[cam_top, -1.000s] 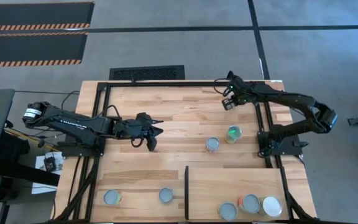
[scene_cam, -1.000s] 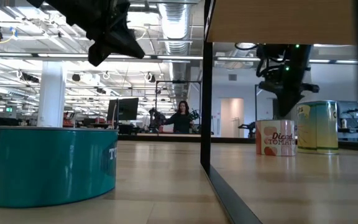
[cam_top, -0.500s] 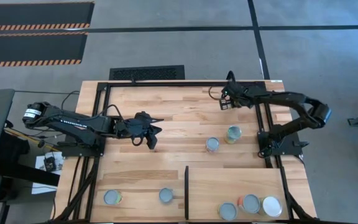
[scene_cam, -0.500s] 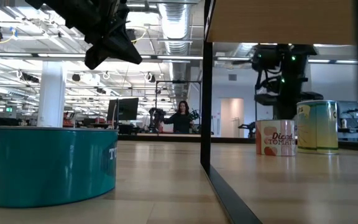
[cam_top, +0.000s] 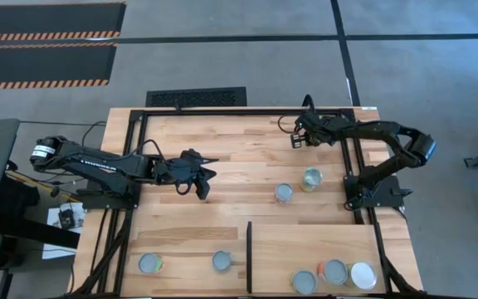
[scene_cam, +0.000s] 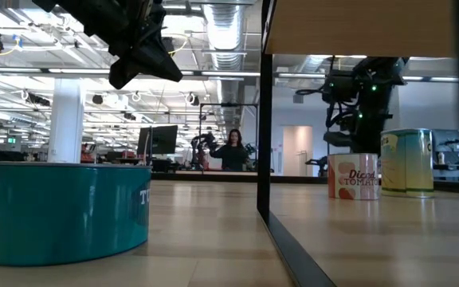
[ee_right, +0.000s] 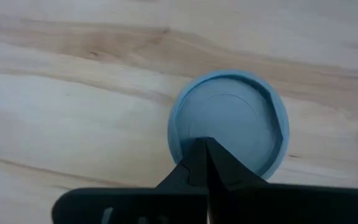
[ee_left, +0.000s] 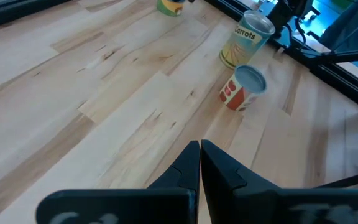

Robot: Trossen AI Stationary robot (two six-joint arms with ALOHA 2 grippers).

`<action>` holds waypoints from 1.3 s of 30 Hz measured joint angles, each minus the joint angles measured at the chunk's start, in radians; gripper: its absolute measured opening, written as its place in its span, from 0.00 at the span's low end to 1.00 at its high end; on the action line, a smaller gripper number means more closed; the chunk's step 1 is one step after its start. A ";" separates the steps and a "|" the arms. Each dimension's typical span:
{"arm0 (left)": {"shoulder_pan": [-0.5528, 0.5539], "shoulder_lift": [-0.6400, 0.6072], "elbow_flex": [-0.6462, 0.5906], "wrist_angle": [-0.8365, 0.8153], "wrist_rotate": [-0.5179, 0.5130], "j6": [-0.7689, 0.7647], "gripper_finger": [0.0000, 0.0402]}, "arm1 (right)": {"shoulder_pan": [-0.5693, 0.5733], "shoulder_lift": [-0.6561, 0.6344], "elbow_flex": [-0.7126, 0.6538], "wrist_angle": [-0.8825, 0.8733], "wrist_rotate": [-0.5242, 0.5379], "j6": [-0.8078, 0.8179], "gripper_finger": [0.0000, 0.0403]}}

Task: Pick and place cans onto a shelf
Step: Put the canned pineapple onto the shelf

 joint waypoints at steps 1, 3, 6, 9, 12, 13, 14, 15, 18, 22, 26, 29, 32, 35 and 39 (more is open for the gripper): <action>0.000 0.000 0.000 0.000 0.000 0.000 0.00 | 0.003 0.009 0.001 0.003 0.000 0.000 0.01; 0.000 0.000 0.000 0.000 0.002 -0.004 0.00 | 0.016 0.015 0.003 0.008 0.000 0.000 0.01; 0.000 0.000 0.000 0.000 0.002 -0.008 0.00 | 0.047 0.002 0.001 0.017 -0.025 0.000 0.01; 0.000 0.000 0.000 0.000 0.002 -0.007 0.00 | 0.071 -0.014 0.000 0.046 -0.108 -0.023 0.01; 0.000 0.000 0.000 0.000 0.002 -0.003 0.00 | 0.098 -0.017 0.000 0.094 -0.213 -0.044 0.01; 0.000 0.000 0.000 0.000 0.002 -0.001 0.00 | 0.112 -0.017 0.000 0.108 -0.244 -0.051 0.01; 0.000 0.000 0.000 0.000 0.002 0.003 0.00 | 0.128 -0.017 0.000 0.128 -0.273 -0.054 0.01; 0.000 0.000 0.000 0.000 0.002 0.004 0.00 | 0.143 -0.017 0.000 0.147 -0.296 -0.056 0.01; 0.000 0.000 0.000 0.000 0.002 0.006 0.00 | 0.193 -0.024 0.007 0.166 -0.326 -0.083 0.01; 0.000 0.000 0.000 0.000 0.002 0.007 0.00 | 0.238 -0.060 0.055 0.106 -0.304 -0.162 0.03; 0.000 0.000 0.000 0.000 0.003 0.007 0.00 | 0.277 -0.062 0.096 0.008 -0.222 -0.230 0.13; 0.000 0.000 0.000 0.000 0.004 0.007 0.00 | 0.289 -0.037 0.100 -0.012 -0.199 -0.249 0.24; 0.000 0.000 0.000 -0.001 0.004 0.007 0.00 | 0.289 -0.002 0.100 -0.009 -0.196 -0.273 0.35; 0.000 0.000 0.000 0.000 0.005 0.007 0.00 | 0.289 0.043 0.100 -0.007 -0.191 -0.298 0.43; 0.000 0.000 0.000 0.000 0.005 0.009 0.00 | 0.289 0.109 0.104 0.002 -0.182 -0.326 0.46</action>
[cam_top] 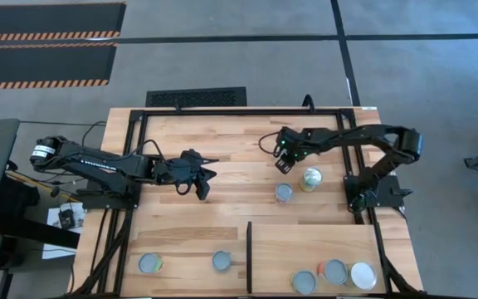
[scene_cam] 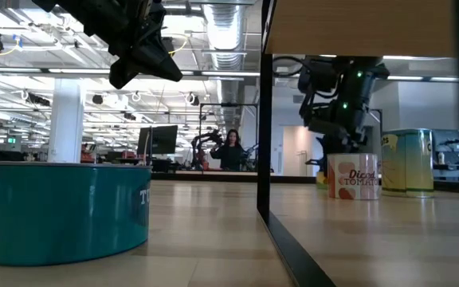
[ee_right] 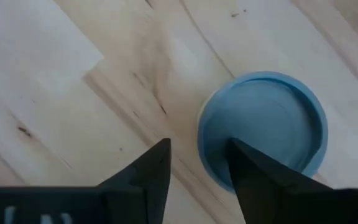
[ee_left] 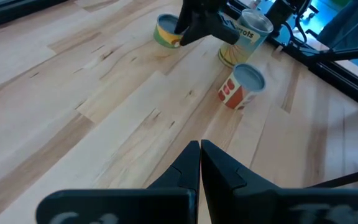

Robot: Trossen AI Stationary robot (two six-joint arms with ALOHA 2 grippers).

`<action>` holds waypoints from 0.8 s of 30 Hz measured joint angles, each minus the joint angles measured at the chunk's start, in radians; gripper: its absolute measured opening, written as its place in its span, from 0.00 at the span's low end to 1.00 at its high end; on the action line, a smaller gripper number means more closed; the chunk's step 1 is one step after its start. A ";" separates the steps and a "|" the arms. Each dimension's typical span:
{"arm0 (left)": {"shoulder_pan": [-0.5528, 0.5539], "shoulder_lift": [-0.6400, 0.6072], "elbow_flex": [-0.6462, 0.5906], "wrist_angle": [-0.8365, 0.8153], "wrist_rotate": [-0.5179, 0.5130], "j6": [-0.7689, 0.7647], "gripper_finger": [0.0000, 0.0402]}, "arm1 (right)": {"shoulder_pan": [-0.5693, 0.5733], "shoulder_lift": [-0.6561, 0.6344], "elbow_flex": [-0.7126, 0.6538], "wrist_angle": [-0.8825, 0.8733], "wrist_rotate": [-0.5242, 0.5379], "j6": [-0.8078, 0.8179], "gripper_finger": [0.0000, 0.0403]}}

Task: Pick and place cans onto a shelf
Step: Put the canned pineapple onto the shelf

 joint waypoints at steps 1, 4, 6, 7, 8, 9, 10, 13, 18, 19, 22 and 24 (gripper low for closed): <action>0.000 0.000 0.000 0.000 0.000 0.001 0.00 | 0.000 0.014 0.001 0.004 0.005 0.000 0.45; 0.000 0.000 0.000 0.000 0.000 0.001 0.00 | 0.001 0.038 0.003 0.001 0.014 -0.001 0.38; 0.000 0.000 0.000 0.000 0.000 0.001 0.00 | 0.005 0.039 0.002 -0.001 0.017 -0.001 0.30; 0.000 0.000 0.000 0.000 0.000 0.001 0.00 | 0.006 0.035 0.001 -0.003 0.018 -0.004 0.25; 0.000 0.000 0.000 0.000 0.000 0.001 0.00 | 0.006 0.027 0.000 -0.004 0.015 -0.005 0.19; 0.000 0.000 0.000 0.000 0.000 0.001 0.00 | 0.007 0.017 0.000 -0.003 0.012 -0.007 0.13; 0.000 0.000 0.000 0.000 0.000 0.001 0.00 | 0.007 0.007 0.000 -0.004 0.009 -0.007 0.08; 0.000 0.000 0.000 0.000 0.000 0.002 0.00 | 0.006 -0.032 -0.003 -0.036 -0.031 -0.015 0.04; -0.004 0.000 0.000 0.009 -0.016 0.018 0.00 | 0.025 -0.127 0.065 -0.131 -0.064 -0.015 0.02; -0.004 0.000 0.000 0.009 -0.017 0.025 0.00 | 0.037 -0.148 0.086 -0.153 -0.064 -0.015 0.02; -0.004 0.000 0.000 0.009 -0.009 0.042 0.00 | 0.083 -0.203 0.168 -0.237 -0.077 0.014 0.02; -0.004 0.000 0.000 0.009 -0.006 0.043 0.00 | 0.134 -0.233 0.237 -0.312 -0.080 0.038 0.02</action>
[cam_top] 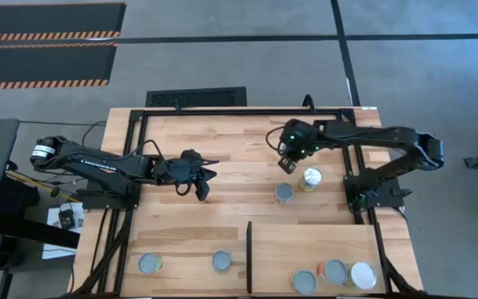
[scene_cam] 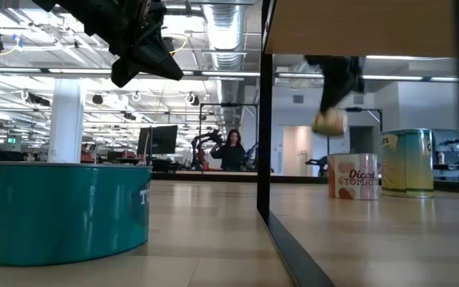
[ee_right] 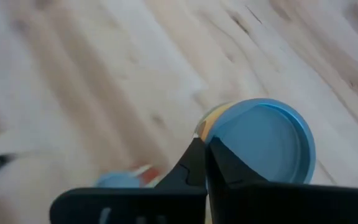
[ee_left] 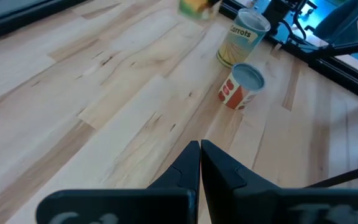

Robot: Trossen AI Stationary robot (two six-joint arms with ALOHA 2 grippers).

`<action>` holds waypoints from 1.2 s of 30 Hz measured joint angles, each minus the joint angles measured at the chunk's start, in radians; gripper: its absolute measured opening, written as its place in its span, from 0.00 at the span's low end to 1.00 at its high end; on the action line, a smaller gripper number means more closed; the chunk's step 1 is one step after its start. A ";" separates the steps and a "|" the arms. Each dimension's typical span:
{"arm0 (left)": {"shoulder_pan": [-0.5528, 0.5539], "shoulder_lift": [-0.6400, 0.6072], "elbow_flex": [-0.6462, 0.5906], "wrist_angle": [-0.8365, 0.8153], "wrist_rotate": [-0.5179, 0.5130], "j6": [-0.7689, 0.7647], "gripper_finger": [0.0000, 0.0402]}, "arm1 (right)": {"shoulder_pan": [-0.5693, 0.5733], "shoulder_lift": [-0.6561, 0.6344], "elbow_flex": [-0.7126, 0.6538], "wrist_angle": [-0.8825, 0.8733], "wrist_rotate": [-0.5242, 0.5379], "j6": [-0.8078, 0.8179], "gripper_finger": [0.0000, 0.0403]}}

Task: Pick and place cans onto a shelf
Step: Put the canned pineapple onto the shelf

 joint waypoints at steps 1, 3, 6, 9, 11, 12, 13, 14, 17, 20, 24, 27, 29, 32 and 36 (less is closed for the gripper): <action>0.000 0.000 0.000 0.000 0.000 0.000 0.00 | 0.035 -0.012 0.037 -0.040 0.001 0.005 0.01; 0.000 0.000 0.000 -0.001 0.006 0.000 0.00 | 0.120 -0.033 0.114 -0.102 0.000 0.029 0.01; 0.000 0.000 0.000 -0.006 0.008 0.000 0.00 | 0.270 -0.044 0.238 -0.180 0.000 0.077 0.01; 0.000 0.000 0.000 -0.013 0.043 0.000 0.00 | 0.442 -0.025 0.371 -0.232 0.023 0.113 0.01; 0.000 0.000 0.000 -0.012 0.066 0.000 0.00 | 0.555 0.016 0.465 -0.264 0.056 0.136 0.01; 0.000 0.000 0.000 -0.012 0.080 0.001 0.00 | 0.608 0.045 0.513 -0.289 0.071 0.149 0.01; 0.000 0.000 0.000 -0.012 0.090 0.002 0.00 | 0.656 0.080 0.561 -0.318 0.083 0.161 0.01; 0.000 0.000 0.000 -0.012 0.099 0.009 0.00 | 0.700 0.117 0.609 -0.344 0.090 0.172 0.01; 0.000 0.000 0.000 -0.018 0.117 0.031 0.00 | 0.812 0.238 0.760 -0.423 0.100 0.187 0.01; 0.000 0.000 0.000 -0.019 0.122 0.042 0.00 | 0.886 0.367 0.905 -0.488 0.103 0.197 0.01; 0.000 0.000 0.000 -0.024 0.129 0.044 0.00 | 0.943 0.537 1.073 -0.549 0.103 0.202 0.01; 0.000 0.000 0.000 -0.040 0.140 0.059 0.00 | 0.961 0.645 1.177 -0.576 0.102 0.201 0.01; 0.000 0.000 0.000 -0.052 0.148 0.068 0.00 | 0.964 0.701 1.236 -0.593 0.098 0.192 0.01; 0.000 0.000 0.000 -0.064 0.166 0.068 0.00 | 0.963 0.763 1.299 -0.601 0.089 0.183 0.01; 0.001 0.000 0.000 -0.070 0.246 0.067 0.00 | 0.971 0.803 1.298 -0.585 0.033 0.187 0.01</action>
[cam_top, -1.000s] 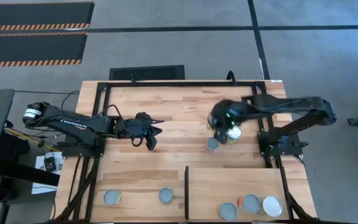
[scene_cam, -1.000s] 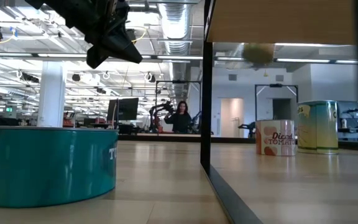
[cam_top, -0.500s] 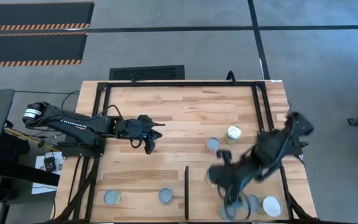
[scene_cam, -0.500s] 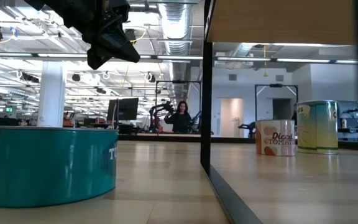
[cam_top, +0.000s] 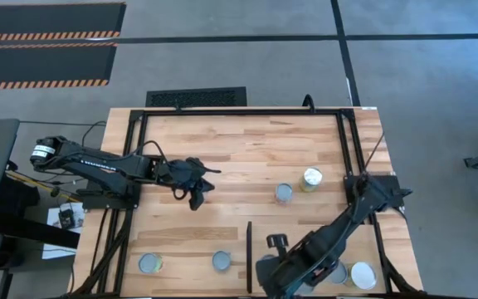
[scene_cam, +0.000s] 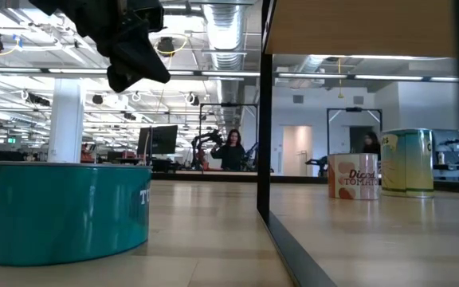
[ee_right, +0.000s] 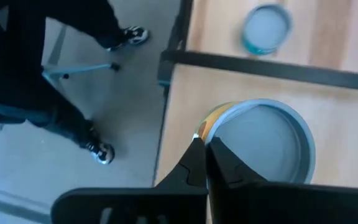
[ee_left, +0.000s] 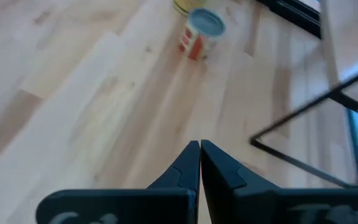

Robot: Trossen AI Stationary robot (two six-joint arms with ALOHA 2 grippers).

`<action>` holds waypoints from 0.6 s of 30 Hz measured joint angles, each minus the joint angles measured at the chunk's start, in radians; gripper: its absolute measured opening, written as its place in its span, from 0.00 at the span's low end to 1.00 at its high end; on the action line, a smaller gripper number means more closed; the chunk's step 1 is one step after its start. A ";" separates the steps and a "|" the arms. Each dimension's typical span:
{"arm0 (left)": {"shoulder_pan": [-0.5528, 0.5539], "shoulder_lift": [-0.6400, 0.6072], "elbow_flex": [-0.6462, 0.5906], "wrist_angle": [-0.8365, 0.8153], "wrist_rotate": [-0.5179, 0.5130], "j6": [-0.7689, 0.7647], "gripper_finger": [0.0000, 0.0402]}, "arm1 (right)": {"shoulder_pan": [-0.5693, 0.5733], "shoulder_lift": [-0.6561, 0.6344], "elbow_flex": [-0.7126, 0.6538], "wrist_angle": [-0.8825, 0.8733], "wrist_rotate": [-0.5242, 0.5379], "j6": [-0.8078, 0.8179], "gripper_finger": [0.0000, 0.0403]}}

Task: Pick and place cans onto a shelf
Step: Put the canned pineapple onto the shelf

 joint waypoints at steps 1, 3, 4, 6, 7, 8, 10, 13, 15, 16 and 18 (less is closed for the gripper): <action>-0.001 0.000 0.000 -0.006 0.010 -0.004 0.00 | 0.003 0.007 0.000 0.001 -0.013 -0.002 0.01; -0.002 0.000 0.000 -0.008 0.029 -0.011 0.00 | 0.010 0.010 -0.002 0.000 -0.022 -0.004 0.01; -0.005 0.000 0.000 -0.008 0.032 -0.011 0.00 | 0.012 0.017 0.000 0.005 -0.023 -0.004 0.01; -0.007 0.000 0.000 -0.008 0.029 -0.006 0.00 | 0.011 0.022 0.002 0.012 -0.026 -0.002 0.01; -0.008 0.000 0.000 -0.008 0.025 -0.005 0.00 | 0.011 0.024 0.000 0.010 -0.025 0.001 0.01; -0.008 0.000 0.000 -0.008 0.023 -0.005 0.00 | 0.011 0.027 -0.001 0.006 -0.032 0.001 0.01; -0.008 0.000 0.000 -0.008 0.020 -0.005 0.00 | 0.012 0.035 0.000 0.008 -0.046 0.001 0.01; -0.008 0.000 0.000 -0.007 0.016 -0.007 0.00 | 0.013 0.042 0.000 -0.008 -0.070 0.000 0.01; -0.008 0.000 0.000 -0.008 0.014 -0.008 0.00 | 0.013 0.042 -0.001 -0.012 -0.089 -0.003 0.01; -0.008 0.000 0.000 -0.008 0.013 -0.008 0.00 | 0.014 0.041 -0.001 -0.012 -0.096 -0.005 0.02; -0.008 0.000 0.000 -0.008 0.014 -0.008 0.00 | 0.014 0.041 -0.001 -0.013 -0.109 -0.005 0.03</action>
